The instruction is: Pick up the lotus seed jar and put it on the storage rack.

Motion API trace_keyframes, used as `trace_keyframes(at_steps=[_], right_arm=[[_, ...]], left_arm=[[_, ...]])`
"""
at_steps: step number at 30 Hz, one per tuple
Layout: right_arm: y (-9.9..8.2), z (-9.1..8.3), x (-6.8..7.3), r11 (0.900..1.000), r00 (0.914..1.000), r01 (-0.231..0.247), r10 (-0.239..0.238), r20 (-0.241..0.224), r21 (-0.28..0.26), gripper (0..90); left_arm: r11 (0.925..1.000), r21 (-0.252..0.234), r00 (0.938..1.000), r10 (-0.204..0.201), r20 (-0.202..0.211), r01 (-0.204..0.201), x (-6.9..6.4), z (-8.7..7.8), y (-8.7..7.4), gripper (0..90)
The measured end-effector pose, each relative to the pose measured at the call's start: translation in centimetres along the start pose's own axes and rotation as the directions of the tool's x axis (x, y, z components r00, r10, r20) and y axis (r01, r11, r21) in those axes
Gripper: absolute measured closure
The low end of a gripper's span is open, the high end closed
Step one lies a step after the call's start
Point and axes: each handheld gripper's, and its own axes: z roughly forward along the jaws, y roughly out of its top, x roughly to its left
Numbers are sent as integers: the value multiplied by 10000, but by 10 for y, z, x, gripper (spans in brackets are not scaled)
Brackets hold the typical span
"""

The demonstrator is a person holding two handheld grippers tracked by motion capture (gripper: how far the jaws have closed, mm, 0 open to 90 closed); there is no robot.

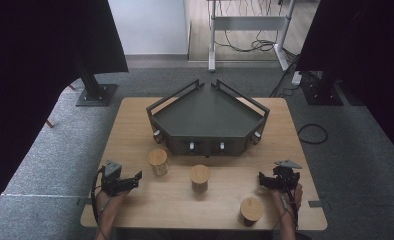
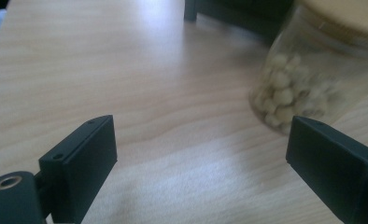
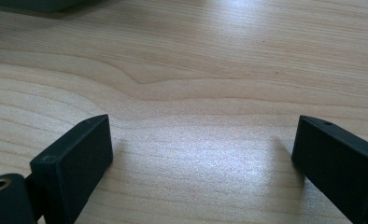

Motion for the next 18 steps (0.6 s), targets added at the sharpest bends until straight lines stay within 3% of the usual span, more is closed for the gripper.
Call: trace_keyframes(at_steps=[10, 18], right_arm=[[0, 0, -1, 10000, 10000, 62, -62, -64, -1, 47], [0, 0, -1, 10000, 10000, 63, -63, -63, -1, 47]], left_arm=[[9968, -800, 9994, -16, 350, 44, 2, -7, -6, 83], [9898, -1425, 9967, 52, 806, 64, 4, -11, -8, 84]])
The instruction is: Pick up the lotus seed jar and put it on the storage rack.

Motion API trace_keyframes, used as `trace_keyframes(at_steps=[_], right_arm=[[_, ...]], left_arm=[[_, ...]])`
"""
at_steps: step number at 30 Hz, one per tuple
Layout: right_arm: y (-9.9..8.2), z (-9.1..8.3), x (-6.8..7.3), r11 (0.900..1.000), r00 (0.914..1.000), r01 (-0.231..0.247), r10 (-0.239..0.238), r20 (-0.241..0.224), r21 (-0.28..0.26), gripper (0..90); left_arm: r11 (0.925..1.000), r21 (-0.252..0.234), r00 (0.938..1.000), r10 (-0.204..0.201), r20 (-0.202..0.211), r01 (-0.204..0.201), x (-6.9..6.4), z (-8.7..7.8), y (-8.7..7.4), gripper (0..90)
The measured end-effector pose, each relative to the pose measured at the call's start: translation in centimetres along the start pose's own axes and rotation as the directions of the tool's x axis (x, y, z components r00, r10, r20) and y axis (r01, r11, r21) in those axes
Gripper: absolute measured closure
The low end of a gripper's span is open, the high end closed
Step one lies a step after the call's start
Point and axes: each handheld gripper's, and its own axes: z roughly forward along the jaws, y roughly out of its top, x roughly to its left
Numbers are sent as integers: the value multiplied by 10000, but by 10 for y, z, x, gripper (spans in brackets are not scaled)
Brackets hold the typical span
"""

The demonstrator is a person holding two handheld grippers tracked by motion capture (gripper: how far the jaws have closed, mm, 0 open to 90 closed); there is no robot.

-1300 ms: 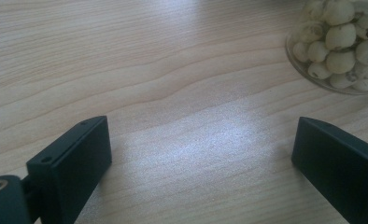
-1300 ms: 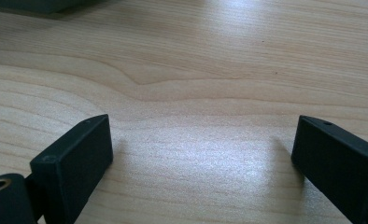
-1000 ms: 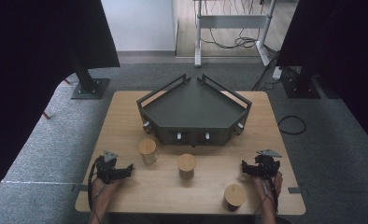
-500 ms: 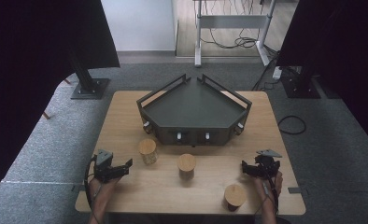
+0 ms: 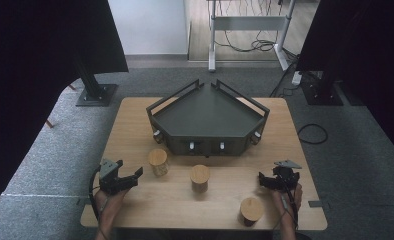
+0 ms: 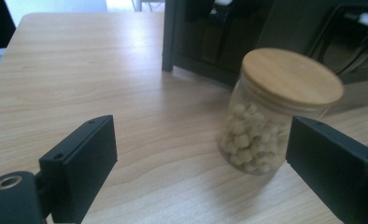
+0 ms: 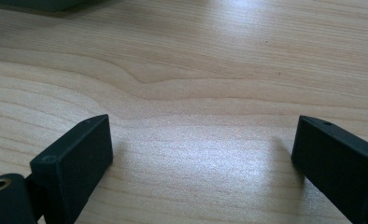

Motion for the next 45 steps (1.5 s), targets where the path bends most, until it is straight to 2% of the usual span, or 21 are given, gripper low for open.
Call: trace_keyframes(at_steps=[17, 27, 45], right_arm=[[0, 0, 0, 10000, 10000, 1, -1, 2, 0, 47], [0, 0, 0, 10000, 10000, -2, 2, -1, -1, 47], [0, 0, 0, 10000, 10000, -4, 4, -1, -17, 53]], left_arm=[[9989, -399, 9982, 277, 530, -256, -6, 3, 3, 84], [9982, -289, 9954, 552, 779, -531, -11, 14, 4, 85], [9951, -177, 9902, 990, 983, -977, -21, 34, 5, 85]])
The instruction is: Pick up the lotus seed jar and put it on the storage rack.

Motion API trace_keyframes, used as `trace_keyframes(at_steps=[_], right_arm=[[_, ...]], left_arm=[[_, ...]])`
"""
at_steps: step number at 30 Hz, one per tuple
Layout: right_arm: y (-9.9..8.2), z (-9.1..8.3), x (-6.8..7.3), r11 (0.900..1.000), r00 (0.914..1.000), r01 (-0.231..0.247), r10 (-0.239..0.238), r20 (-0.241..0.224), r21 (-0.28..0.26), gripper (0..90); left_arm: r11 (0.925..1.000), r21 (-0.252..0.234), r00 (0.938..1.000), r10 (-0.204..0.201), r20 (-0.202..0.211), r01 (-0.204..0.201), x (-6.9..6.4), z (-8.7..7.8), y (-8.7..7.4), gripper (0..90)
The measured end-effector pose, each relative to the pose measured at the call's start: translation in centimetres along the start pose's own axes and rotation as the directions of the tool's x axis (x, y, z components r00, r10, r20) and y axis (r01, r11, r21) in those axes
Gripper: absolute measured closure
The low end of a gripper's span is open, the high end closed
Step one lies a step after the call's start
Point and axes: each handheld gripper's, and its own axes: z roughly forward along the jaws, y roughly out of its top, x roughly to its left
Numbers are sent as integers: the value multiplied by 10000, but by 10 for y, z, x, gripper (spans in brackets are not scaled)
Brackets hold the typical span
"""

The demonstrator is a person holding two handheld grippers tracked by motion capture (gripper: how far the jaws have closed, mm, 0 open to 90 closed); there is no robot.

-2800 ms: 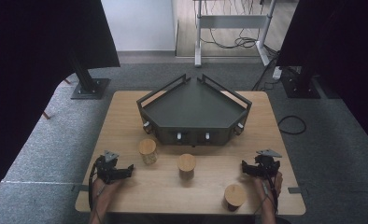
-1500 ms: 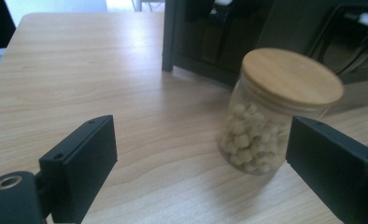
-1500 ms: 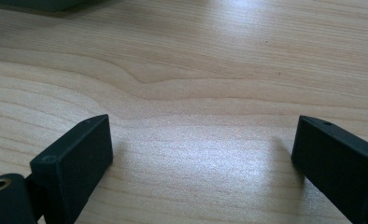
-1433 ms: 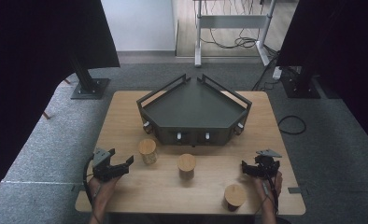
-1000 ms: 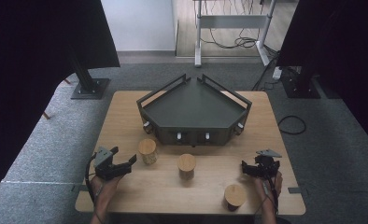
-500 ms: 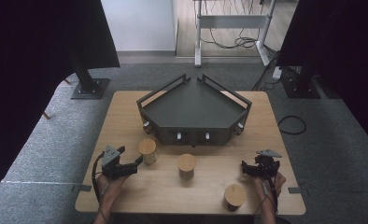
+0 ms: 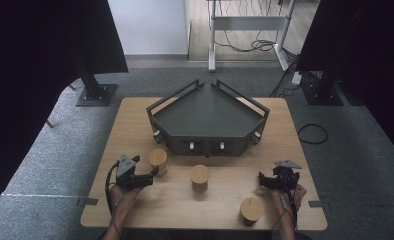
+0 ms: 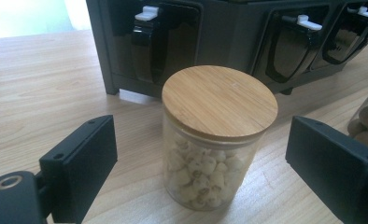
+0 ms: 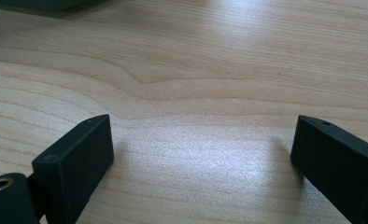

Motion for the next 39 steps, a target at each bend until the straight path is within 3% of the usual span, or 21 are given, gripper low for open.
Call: trace_keyframes(at_steps=[30, 39], right_arm=[[0, 0, 0, 10000, 10000, 48, -48, -43, 4, 51], [0, 0, 0, 10000, 10000, 48, -47, -46, 7, 51]], left_arm=[[9993, 188, 9990, 312, 321, -318, -5, 35, 6, 97], [9996, 268, 9995, 126, 294, -134, -2, 38, 7, 217]])
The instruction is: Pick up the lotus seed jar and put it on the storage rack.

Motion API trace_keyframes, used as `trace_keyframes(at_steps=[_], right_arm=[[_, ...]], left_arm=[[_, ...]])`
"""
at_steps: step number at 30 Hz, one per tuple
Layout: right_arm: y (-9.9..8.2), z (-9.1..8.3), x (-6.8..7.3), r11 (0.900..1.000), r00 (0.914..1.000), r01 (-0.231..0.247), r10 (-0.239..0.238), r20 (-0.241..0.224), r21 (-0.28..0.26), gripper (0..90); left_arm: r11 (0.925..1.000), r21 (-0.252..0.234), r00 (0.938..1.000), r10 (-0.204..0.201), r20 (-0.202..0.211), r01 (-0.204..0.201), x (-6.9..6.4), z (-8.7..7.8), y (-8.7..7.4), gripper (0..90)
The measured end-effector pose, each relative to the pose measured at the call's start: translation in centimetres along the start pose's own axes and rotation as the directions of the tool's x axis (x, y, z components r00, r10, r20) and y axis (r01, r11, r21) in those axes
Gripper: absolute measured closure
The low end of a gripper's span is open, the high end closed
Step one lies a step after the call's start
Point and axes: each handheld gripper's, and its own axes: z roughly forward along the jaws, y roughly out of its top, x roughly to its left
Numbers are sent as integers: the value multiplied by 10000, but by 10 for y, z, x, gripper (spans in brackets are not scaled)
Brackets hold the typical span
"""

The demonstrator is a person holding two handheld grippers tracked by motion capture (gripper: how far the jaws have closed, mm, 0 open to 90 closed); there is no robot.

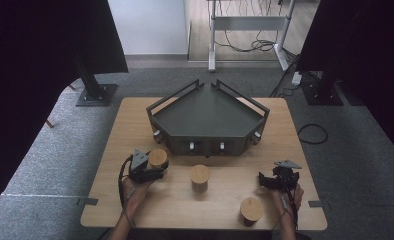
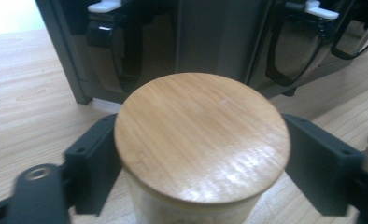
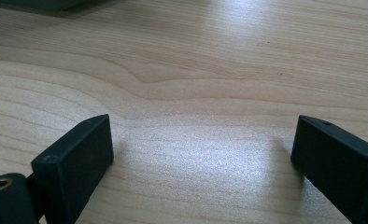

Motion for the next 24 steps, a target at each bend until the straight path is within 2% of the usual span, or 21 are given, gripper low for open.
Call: trace_keyframes(at_steps=[2, 5, 12, 18, 24], right_arm=[[0, 0, 0, 10000, 10000, 0, 0, 0, 0, 51], [0, 0, 0, 10000, 10000, 0, 0, 1, 0, 51], [0, 0, 0, 10000, 10000, 1, -1, 1, 1, 51], [0, 0, 0, 10000, 10000, 1, -1, 3, 1, 51], [0, 0, 0, 10000, 10000, 2, -2, 1, 0, 51]], left_arm=[[9997, 3, 9997, 251, -61, -251, -2, -1, 0, 224], [9994, -10, 9993, 348, -109, -349, -3, -1, 0, 232], [9992, -178, 9993, 342, -171, -345, -6, -1, -4, 236], [9998, -114, 9998, 174, -22, -174, -5, 0, -2, 238], [9997, -136, 9998, 221, 9, -221, -8, -1, 1, 239]])
